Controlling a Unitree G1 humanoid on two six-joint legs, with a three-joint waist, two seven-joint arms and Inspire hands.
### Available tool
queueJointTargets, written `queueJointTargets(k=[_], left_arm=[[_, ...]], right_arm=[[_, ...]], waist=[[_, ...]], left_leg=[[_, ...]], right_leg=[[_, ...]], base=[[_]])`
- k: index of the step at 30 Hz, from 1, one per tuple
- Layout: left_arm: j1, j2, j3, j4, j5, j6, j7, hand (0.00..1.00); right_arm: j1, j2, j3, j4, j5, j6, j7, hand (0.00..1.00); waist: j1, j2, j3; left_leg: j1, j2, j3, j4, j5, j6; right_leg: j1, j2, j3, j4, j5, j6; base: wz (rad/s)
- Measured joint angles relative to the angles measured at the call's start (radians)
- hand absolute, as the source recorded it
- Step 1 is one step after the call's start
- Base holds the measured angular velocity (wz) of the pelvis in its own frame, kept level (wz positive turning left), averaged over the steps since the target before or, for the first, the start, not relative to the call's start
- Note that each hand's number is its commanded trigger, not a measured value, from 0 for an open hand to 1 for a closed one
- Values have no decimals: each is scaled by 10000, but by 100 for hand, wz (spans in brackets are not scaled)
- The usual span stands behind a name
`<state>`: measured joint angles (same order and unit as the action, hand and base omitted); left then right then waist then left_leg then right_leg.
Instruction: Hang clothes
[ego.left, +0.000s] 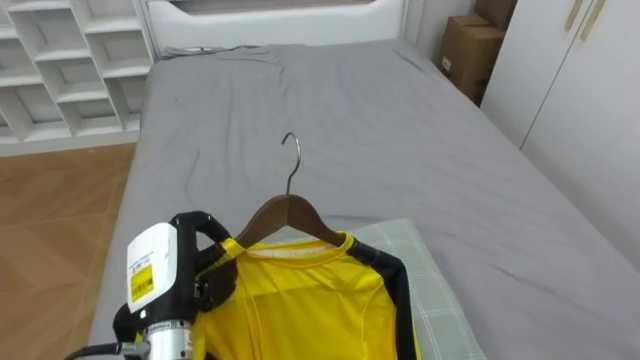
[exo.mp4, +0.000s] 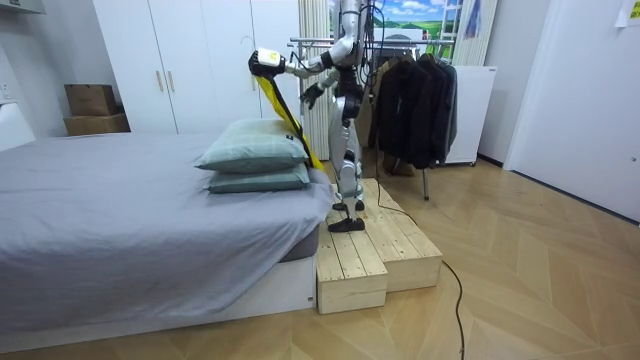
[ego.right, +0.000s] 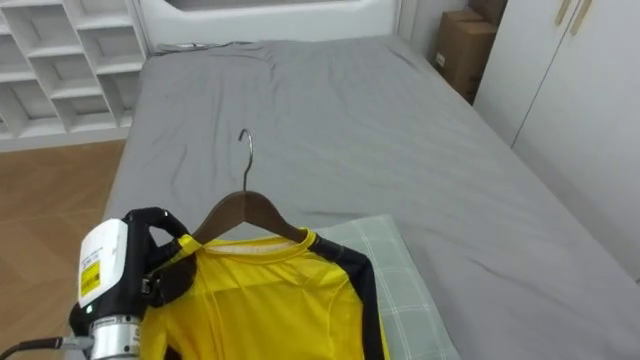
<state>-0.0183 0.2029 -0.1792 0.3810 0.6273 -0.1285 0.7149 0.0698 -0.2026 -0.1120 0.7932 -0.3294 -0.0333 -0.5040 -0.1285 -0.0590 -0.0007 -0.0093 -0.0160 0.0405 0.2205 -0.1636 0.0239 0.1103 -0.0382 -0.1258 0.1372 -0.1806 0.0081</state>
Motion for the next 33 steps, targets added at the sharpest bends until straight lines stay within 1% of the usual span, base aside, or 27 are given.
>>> queueJointTargets(k=[2,4,6,8,10,12,13,16,17,18,20,22,24,27,31,33], left_arm=[[40,-1,32,-179,11,170,-106,100],[44,-19,45,-504,100,332,-292,100],[44,-40,41,-571,104,382,-297,100],[43,-40,39,-607,101,484,-302,100],[60,-53,33,-709,80,676,-335,100],[77,-81,15,-885,-52,902,-522,100],[77,-157,4,-972,-57,974,-592,100],[85,-275,-15,-1091,-77,1079,-684,100],[85,-312,-22,-1101,-77,1104,-690,100],[85,-360,-80,-1174,-74,1201,-701,100],[85,-366,-240,-1286,-71,1274,-714,100],[84,-375,-373,-1484,-69,1381,-807,100],[84,-392,-422,-1536,-68,1425,-877,100],[83,-419,-421,-1536,-70,1481,-901,100],[82,-579,-424,-1537,-41,1481,-902,100],[63,-570,-426,-1537,-44,1481,-908,100]], right_arm=[[37,34,-12,-902,-532,21,-253,0],[68,45,5,-1959,-1525,1,-512,0],[62,70,102,-2524,-2078,27,-672,0],[58,94,255,-3064,-2347,75,-691,0],[56,108,431,-3800,-2656,244,-694,0],[56,118,610,-4285,-2715,362,-716,0],[52,117,672,-4504,-2742,408,-725,0],[-28,118,1081,-4895,-2755,576,-690,0],[-28,118,1188,-5012,-2735,577,-661,0],[-27,117,1366,-5256,-2678,583,-555,0],[-28,117,1608,-5571,-2653,594,-385,0],[-30,114,1782,-5883,-2656,693,-129,0],[-38,114,1802,-6038,-2655,719,24,0],[-135,114,1905,-6088,-2655,726,217,0],[-145,114,2105,-6095,-2652,726,472,0],[-148,105,2148,-6145,-2563,726,656,0]], waist=[[-28,-49,-15],[-18,-72,-20],[-5,-73,-21],[9,-65,-23],[79,-63,-23],[159,-63,-21],[241,-60,-20],[333,-32,-8],[349,-11,-1],[371,36,19],[415,92,20],[476,132,15],[536,173,14],[535,226,11],[573,253,19],[572,250,18]], left_leg=[[16,6,22,4,-1,0],[27,6,40,5,-2,0],[54,12,46,9,-2,0],[55,38,61,1,-2,0],[69,42,159,-16,-2,0],[104,41,194,-37,-2,0],[135,40,224,-72,-3,2],[190,46,248,-121,-3,3],[191,50,260,-119,-4,3],[186,56,263,-115,-4,4],[161,53,276,-108,-4,5],[155,53,275,-96,-4,5],[169,53,276,-99,-4,5],[196,52,277,-147,-4,5],[191,55,275,-174,-4,5],[201,56,276,-176,-3,5]], right_leg=[[22,-2,4,-4,0,0],[24,-4,24,-8,1,0],[31,-8,14,42,3,-2],[-56,-1,14,169,3,-2],[-81,-1,149,170,3,-2],[-71,-2,175,176,6,-4],[-68,-4,200,182,7,-4],[-73,-5,223,240,8,-3],[-86,-5,232,271,8,-3],[-118,-5,230,329,8,-3],[-140,-11,231,327,8,-3],[-143,-11,231,328,8,-3],[-138,-11,234,333,8,-3],[-140,-9,236,331,7,-3],[-160,-1,269,329,7,-3],[-154,-1,267,330,7,-3]], base=[[-2],[0],[0],[-3],[-12],[-10],[-6],[-2],[-4],[-3],[0],[0],[0],[0],[0],[0]])
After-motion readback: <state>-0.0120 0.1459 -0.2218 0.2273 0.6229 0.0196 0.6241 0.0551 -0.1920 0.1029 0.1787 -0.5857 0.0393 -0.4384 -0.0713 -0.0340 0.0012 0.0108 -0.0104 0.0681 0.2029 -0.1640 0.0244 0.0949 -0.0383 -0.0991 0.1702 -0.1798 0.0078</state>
